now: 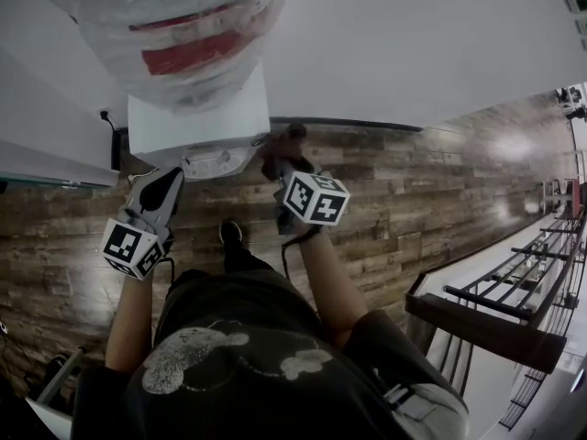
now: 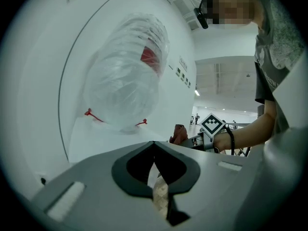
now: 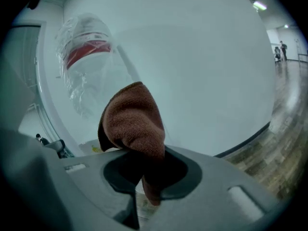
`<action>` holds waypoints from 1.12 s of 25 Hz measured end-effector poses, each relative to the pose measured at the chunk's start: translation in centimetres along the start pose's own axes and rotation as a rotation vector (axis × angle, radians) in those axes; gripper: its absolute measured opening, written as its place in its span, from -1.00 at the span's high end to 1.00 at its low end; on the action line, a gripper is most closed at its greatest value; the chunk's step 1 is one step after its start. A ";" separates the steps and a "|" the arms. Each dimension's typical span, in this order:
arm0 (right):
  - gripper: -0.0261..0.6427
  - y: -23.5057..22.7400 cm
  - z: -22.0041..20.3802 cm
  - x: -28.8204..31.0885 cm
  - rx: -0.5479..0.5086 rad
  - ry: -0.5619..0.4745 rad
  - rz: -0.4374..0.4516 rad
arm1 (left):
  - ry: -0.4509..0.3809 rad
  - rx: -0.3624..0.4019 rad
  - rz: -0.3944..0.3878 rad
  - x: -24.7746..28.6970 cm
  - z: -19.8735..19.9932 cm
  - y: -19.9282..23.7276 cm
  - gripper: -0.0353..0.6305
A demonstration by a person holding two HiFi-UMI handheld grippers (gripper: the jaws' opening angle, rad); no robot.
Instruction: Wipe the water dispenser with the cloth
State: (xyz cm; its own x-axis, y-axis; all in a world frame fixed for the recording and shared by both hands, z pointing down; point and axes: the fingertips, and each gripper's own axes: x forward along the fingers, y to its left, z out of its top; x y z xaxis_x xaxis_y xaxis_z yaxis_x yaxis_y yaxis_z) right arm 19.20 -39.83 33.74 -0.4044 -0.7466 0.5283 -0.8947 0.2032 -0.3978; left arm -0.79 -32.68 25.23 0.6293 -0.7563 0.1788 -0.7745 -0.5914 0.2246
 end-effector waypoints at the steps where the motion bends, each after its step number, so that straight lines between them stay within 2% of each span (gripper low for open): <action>1: 0.75 0.1 -0.3 0.0 -0.021 0.005 -0.003 | 0.006 0.002 0.002 -0.8 -0.2 0.4 0.84; 7: 0.75 1.0 -1.9 2.2 -0.138 0.013 -0.036 | 0.008 0.030 -0.028 -3.9 -0.9 1.8 0.84; 11: 0.75 0.2 -3.0 3.5 -0.132 0.012 -0.053 | -0.006 0.066 -0.053 -3.5 -1.7 2.0 0.84; 15: 0.75 -0.5 -5.4 5.6 -0.163 0.019 -0.034 | -0.031 0.081 -0.005 -3.6 -3.8 4.1 0.84; 18: 0.75 -2.3 -8.8 7.9 -0.163 0.024 -0.013 | -0.045 0.079 0.043 -3.5 -7.7 6.4 0.84; 22: 0.75 -5.8 -13.7 12.0 -0.173 0.027 -0.020 | -0.060 0.035 0.102 -3.5 -14.9 9.4 0.84; 25: 0.75 -8.6 -17.5 15.0 -0.162 0.014 -0.030 | -0.028 0.067 0.132 -3.1 -21.0 11.4 0.84; 28: 0.75 -11.4 -21.3 18.0 -0.154 -0.003 -0.047 | -0.029 0.088 0.122 -1.8 -26.5 13.1 0.84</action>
State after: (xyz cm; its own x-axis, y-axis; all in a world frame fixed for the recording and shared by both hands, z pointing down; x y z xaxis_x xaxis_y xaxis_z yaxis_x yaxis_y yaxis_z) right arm 18.09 -42.07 63.75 -0.3610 -0.7593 0.5415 -0.9313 0.2627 -0.2524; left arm -10.38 -31.61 53.23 0.5291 -0.8310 0.1718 -0.8485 -0.5158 0.1180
